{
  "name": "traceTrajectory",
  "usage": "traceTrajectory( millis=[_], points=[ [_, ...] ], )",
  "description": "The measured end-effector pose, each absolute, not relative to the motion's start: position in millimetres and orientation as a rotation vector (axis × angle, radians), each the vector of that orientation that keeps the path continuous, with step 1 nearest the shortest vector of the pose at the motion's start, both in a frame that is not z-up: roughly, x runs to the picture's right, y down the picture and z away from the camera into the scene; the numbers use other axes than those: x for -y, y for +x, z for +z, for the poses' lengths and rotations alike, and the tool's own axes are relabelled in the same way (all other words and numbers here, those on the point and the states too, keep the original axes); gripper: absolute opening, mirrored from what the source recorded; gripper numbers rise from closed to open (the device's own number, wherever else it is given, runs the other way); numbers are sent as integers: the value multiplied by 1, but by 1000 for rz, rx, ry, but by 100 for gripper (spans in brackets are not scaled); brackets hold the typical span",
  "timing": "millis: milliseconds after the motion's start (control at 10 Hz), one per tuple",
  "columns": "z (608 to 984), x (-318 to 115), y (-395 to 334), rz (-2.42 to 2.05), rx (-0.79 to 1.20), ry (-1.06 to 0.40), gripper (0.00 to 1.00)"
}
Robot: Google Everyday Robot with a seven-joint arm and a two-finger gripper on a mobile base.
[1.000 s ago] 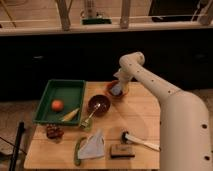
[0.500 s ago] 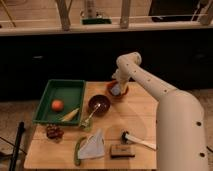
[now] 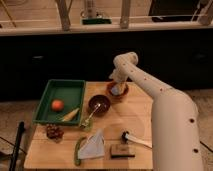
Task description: Place sponge in table surface
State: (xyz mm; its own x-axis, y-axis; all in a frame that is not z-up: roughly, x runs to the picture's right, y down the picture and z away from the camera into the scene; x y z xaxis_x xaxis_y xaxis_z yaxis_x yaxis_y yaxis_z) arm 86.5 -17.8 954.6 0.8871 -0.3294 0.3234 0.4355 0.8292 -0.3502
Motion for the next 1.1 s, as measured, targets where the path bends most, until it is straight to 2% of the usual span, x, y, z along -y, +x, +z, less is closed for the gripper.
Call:
traceTrajectory(
  millis=[300,1100],
  points=[
    [959,14,86,-408,261,-443,60],
    [969,2,92,-394,271,-472,60]
  ],
)
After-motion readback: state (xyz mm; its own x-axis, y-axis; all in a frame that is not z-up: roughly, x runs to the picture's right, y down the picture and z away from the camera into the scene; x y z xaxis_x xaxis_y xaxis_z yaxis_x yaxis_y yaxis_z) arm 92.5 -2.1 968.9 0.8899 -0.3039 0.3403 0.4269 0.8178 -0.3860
